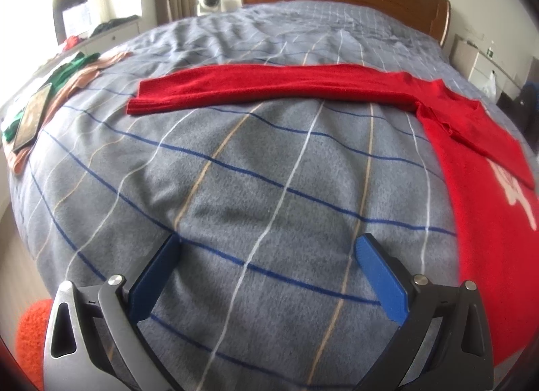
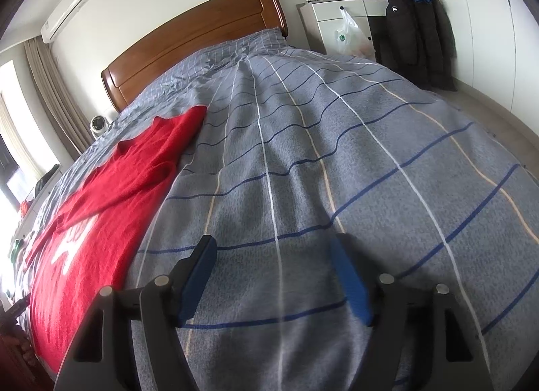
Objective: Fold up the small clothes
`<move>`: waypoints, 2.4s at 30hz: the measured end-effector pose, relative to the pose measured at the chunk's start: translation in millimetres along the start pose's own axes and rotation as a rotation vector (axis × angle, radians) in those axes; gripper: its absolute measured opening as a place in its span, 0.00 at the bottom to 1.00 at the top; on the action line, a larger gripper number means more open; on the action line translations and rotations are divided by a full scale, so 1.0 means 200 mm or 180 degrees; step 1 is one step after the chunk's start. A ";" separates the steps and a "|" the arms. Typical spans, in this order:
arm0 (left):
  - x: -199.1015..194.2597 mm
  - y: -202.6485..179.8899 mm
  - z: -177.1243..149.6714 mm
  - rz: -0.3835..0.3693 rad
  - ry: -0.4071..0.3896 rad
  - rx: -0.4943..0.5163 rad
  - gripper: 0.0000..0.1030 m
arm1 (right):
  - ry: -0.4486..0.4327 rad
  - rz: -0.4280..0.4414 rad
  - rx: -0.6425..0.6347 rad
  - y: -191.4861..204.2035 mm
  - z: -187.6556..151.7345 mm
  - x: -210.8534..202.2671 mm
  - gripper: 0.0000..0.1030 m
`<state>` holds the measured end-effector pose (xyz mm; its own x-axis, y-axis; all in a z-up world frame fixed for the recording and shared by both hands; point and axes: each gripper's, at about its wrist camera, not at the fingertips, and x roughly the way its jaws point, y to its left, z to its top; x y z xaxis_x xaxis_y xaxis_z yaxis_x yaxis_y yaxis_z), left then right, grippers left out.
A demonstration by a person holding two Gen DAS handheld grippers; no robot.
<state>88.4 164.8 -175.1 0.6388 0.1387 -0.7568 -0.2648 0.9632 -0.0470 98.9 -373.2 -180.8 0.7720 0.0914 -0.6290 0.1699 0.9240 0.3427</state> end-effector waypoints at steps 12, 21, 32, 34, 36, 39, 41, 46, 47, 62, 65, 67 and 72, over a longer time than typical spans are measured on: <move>0.02 0.54 0.57 -0.0158 -0.0029 -0.0496 1.00 | -0.0009 0.0021 -0.0024 0.00 0.00 0.01 0.71; 0.40 0.63 0.66 0.0108 0.0364 -0.0669 0.59 | 0.0002 -0.0037 -0.0075 0.01 0.00 0.01 0.72; -0.32 -0.39 1.08 -0.0632 -0.0660 0.0691 0.06 | -0.0005 -0.0073 -0.0113 0.02 0.00 0.01 0.72; -0.46 -0.71 1.11 -0.0896 -0.0823 0.1012 0.06 | -0.0004 -0.0068 -0.0111 0.02 0.00 0.01 0.72; -0.53 -1.00 1.10 -0.1139 -0.0864 0.1228 0.06 | -0.0006 -0.0063 -0.0107 0.02 0.00 0.01 0.72; -0.54 -1.32 1.01 -0.1373 -0.0816 0.1440 0.06 | -0.0011 -0.0044 -0.0098 0.02 0.00 0.01 0.72; -0.47 -1.58 0.86 -0.1443 -0.0655 0.1710 0.17 | -0.0012 -0.0040 -0.0097 0.02 0.00 0.01 0.72; -0.33 -1.78 0.46 -0.1506 -0.0311 0.2061 0.64 | -0.0015 -0.0020 -0.0091 0.02 0.00 0.01 0.73; -0.31 -1.75 0.42 -0.1550 -0.0241 0.2077 0.64 | -0.0015 -0.0021 -0.0092 0.02 0.00 0.01 0.73; 0.10 -0.36 0.32 -0.0772 0.0175 0.0643 0.65 | 0.0222 -0.0065 -0.0113 0.12 0.13 -0.06 0.72; 0.13 -0.31 0.22 -0.0816 0.0040 0.0442 0.67 | 0.0316 0.0469 -0.0103 0.34 0.30 -0.12 0.68; 0.11 -0.31 0.19 -0.0799 -0.0159 0.0399 0.69 | 0.0610 0.0928 0.0069 0.50 0.41 -0.04 0.58; 0.14 -0.31 0.15 -0.0751 -0.0342 0.0437 0.72 | 0.1304 0.1055 0.0536 0.72 0.51 0.40 0.40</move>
<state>144.0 114.8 -173.9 0.7459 -0.0762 -0.6617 -0.0044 0.9929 -0.1193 247.7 -270.5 -110.0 0.5049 0.5353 -0.6772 0.0800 0.7521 0.6541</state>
